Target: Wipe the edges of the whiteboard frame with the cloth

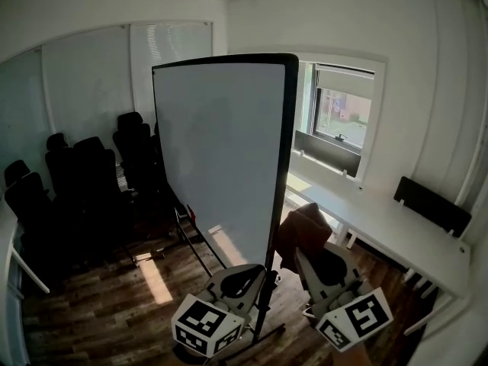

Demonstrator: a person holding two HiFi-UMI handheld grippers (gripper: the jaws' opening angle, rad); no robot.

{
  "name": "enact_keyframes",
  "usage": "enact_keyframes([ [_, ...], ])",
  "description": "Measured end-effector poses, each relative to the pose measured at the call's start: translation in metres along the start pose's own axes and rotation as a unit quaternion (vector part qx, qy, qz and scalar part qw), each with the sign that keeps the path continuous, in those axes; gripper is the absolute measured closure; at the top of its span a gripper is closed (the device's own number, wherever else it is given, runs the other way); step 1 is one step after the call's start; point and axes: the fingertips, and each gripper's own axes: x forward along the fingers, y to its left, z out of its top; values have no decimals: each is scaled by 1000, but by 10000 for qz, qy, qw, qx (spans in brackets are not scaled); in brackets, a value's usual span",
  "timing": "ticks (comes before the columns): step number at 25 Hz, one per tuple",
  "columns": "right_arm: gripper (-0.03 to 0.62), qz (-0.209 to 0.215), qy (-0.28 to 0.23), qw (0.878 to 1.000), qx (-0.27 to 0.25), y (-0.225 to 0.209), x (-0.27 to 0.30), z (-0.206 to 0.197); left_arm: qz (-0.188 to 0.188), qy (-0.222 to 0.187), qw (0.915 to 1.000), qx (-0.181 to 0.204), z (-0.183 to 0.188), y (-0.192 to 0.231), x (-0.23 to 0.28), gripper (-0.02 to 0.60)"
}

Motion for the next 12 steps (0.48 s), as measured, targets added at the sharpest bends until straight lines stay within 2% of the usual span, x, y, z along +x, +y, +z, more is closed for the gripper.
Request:
enact_keyframes([
  [4, 542, 293, -265, 9991, -144, -27, 25, 20, 171, -68, 9998, 88, 13, 13, 29, 572],
  [9, 542, 670, -566, 9961, -102, -50, 48, 46, 423, 5, 9990, 137, 14, 28, 57, 572],
  [12, 542, 802, -719, 9939, -250, -59, 58, 68, 488, 74, 9987, 154, 14, 33, 67, 572],
])
